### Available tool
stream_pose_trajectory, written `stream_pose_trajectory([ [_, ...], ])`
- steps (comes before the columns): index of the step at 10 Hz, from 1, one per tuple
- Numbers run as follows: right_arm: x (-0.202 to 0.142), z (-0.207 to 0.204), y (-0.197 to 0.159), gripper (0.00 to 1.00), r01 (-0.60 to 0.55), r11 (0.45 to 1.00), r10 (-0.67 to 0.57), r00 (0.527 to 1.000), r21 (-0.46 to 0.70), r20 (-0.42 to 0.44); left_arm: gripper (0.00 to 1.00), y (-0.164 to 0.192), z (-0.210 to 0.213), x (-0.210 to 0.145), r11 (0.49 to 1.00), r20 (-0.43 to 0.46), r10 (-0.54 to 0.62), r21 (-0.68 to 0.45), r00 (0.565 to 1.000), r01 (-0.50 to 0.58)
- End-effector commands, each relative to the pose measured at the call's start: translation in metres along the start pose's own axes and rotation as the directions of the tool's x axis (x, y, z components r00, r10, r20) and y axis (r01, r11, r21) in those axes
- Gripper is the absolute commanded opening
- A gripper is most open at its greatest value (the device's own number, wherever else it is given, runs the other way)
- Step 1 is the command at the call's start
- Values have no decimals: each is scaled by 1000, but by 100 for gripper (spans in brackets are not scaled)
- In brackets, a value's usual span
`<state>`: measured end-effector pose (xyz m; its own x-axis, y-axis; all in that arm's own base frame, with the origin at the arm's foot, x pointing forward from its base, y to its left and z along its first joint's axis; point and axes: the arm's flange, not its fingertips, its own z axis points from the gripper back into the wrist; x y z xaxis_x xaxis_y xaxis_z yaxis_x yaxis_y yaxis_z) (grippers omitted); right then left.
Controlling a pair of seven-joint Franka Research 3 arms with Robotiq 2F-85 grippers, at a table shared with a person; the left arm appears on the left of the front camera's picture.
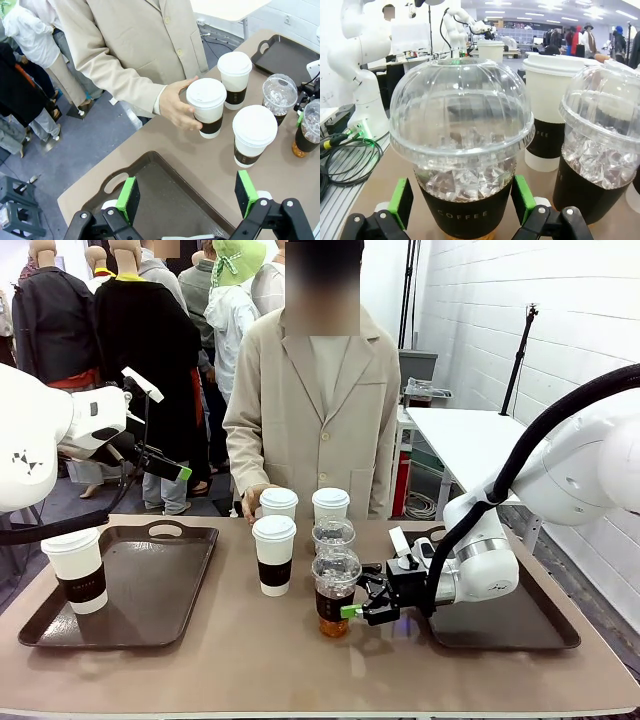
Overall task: Distribute the coffee onto the tray.
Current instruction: Pick up one iced Americano and place it on the right Handle tray.
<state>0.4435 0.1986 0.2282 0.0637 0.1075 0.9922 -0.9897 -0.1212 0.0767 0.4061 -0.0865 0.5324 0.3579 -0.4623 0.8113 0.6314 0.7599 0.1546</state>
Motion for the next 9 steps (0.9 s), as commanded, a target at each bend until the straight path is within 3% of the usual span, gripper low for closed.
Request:
stream_pose_trajectory([
  [1,-10,-16,-4,86,18,1000,-17,999,-20,39,100,0,1,0,1000,-9,0,3,1000,0],
  [2,-11,-16,-5,70,13,1000,-12,999,-10,45,100,0,1,0,1000,-9,0,3,1000,0],
  [6,-8,-12,-3,70,42,999,-42,998,4,52,100,0,1,0,1000,-9,0,3,1000,0],
  [9,23,23,14,70,133,989,-138,985,57,106,100,0,1,0,1000,-9,0,3,1000,0],
])
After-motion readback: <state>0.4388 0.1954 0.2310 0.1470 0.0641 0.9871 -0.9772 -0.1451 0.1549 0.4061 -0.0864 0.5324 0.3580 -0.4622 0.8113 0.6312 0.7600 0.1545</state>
